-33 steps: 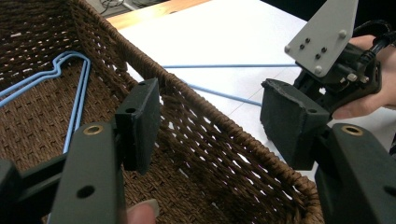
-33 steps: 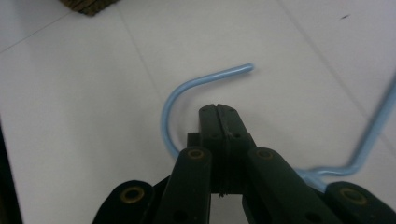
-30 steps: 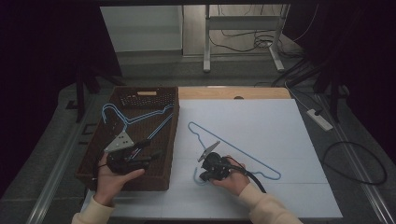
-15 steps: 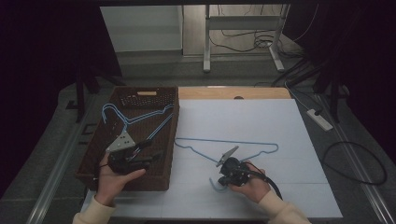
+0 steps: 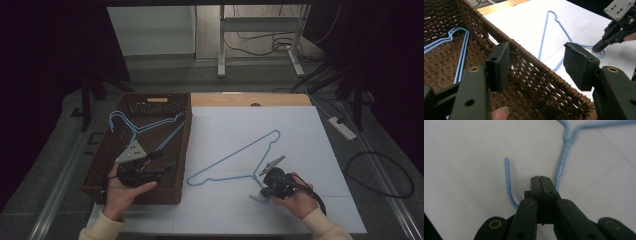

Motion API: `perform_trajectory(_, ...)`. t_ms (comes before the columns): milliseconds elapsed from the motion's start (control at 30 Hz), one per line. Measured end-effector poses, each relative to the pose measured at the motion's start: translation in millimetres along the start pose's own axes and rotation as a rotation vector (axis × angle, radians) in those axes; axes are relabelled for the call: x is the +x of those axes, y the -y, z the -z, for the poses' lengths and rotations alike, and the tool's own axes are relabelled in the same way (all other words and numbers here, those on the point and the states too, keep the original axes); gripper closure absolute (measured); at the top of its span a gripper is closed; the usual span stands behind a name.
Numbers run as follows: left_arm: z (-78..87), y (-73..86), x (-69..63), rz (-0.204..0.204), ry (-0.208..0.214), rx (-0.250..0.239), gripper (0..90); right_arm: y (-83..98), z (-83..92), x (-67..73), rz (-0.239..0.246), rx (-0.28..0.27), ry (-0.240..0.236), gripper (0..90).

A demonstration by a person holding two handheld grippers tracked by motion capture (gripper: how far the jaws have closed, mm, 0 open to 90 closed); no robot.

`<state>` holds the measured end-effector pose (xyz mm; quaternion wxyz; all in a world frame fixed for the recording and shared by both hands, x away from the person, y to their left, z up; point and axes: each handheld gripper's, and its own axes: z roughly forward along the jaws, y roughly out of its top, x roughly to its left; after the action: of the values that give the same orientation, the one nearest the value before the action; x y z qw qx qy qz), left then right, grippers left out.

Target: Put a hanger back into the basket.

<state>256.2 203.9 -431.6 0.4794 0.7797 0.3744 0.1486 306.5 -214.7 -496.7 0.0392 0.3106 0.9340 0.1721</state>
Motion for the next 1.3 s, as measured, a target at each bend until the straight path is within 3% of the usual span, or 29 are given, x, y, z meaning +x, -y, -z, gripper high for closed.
perform_trajectory(267, -1.2, -0.2, -1.4, -0.003, 0.003, 0.005, 39.4, 10.9, 6.7, -16.2, -0.042, -0.002, 0.026, 90.0)
perform_trajectory(367, -2.1, 0.0, -2.2, -0.006, 0.005, 0.008, 39.4, 8.2, 13.6, -17.1, -0.037, -0.053, 0.006, 90.0)
perform_trajectory(500, -3.1, 0.1, -3.5, -0.008, 0.007, 0.010, 39.4, 3.1, 25.1, -21.6, -0.046, -0.092, 0.024, 90.0)
perform_trajectory(633, -3.5, 0.3, -4.3, -0.011, 0.007, 0.011, 39.4, -3.0, 29.5, -28.5, -0.051, -0.078, 0.035, 77.7)
perform_trajectory(767, -4.2, 0.2, -5.1, -0.011, 0.008, 0.012, 39.4, -3.4, 23.2, -37.0, -0.104, -0.056, 0.020, 54.0)
perform_trajectory(833, -4.6, 0.1, -5.8, -0.012, 0.009, 0.012, 39.4, -2.1, 21.3, -38.8, -0.112, -0.051, 0.013, 51.1)
perform_trajectory(1067, -6.5, 0.3, -6.5, -0.012, 0.008, 0.017, 39.2, -1.7, 18.1, -41.0, -0.121, -0.026, 0.009, 50.4)
perform_trajectory(1300, -7.6, 0.4, -7.6, -0.013, 0.011, 0.020, 39.2, -4.6, 9.3, -38.0, -0.091, 0.032, 0.000, 58.3)
